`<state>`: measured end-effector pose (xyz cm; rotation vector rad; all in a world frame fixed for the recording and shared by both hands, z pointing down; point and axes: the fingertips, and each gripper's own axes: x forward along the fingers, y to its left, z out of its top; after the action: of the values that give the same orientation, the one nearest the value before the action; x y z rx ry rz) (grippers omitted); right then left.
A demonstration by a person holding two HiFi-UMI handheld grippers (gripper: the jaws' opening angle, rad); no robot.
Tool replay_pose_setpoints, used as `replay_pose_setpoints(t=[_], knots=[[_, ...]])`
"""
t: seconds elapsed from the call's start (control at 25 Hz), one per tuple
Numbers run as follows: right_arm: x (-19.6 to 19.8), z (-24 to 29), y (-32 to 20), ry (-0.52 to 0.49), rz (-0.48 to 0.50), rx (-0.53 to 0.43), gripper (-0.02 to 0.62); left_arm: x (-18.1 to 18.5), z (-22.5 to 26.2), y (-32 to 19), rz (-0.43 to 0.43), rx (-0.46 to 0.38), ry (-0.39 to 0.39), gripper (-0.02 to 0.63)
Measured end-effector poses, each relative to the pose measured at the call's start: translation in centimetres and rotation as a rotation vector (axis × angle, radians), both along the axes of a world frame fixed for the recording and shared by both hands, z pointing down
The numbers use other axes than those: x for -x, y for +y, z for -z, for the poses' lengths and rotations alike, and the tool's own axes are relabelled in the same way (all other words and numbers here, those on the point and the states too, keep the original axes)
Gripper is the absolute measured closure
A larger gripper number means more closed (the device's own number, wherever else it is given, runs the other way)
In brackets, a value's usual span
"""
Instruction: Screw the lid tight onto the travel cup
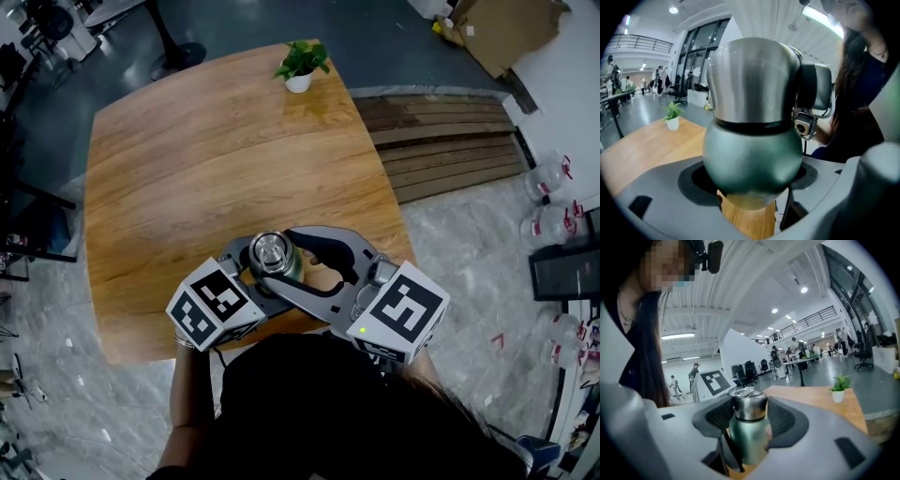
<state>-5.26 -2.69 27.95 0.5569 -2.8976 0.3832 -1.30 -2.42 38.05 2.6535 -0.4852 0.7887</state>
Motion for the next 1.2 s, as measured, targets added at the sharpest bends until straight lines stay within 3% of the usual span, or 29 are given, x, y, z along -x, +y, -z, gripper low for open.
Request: replay_pose_setpoints(t=[0.08, 0.28, 0.36, 0.44, 0.6, 0.68, 0.92, 1.0, 1.08, 1.2], knots=[[0.0, 0.1, -0.1, 0.014, -0.022, -0.024, 0.362, -0.1, -0.1, -0.1, 0.006, -0.006, -0.015, 0.222], [-0.2, -0.3, -1.7, 0.071, -0.164, -0.064, 0.362, 1.0, -0.9, -2.9, 0.195, -0.062, -0.146, 0.222], [-0.2, -0.2, -1.9, 0.063, -0.189, -0.065, 0.362, 1.3, -1.0, -3.4, 0.229, -0.086, -0.181, 0.222], [0.0, 0.1, -1.6, 0.032, -0.161, -0.053, 0.362, 1.2, -0.7, -2.9, 0.191, -0.073, -0.146, 0.222], [0.2, -0.1, -0.2, 0.007, -0.018, -0.010, 0.362, 0.0, 0.2, -0.3, 0.007, -0.010, 0.001, 0.222], [0.3, -0.1, 0.1, 0.011, -0.002, -0.015, 0.362, -0.3, 0.2, 0.3, -0.026, -0.005, 0.012, 0.222], [0.0, -1.1, -1.7, 0.120, -0.202, -0.064, 0.362, 1.3, -1.3, -2.9, 0.231, -0.077, -0.172, 0.222], [0.1, -1.1, -1.9, 0.116, -0.213, -0.066, 0.362, 1.7, -1.5, -3.4, 0.257, -0.101, -0.209, 0.222], [0.3, -0.8, -1.6, 0.077, -0.165, -0.054, 0.362, 1.5, -1.4, -3.0, 0.219, -0.078, -0.172, 0.222], [0.1, -0.4, -1.1, 0.020, -0.077, -0.007, 0.362, 0.7, -0.7, -2.0, 0.133, -0.009, -0.042, 0.222]])
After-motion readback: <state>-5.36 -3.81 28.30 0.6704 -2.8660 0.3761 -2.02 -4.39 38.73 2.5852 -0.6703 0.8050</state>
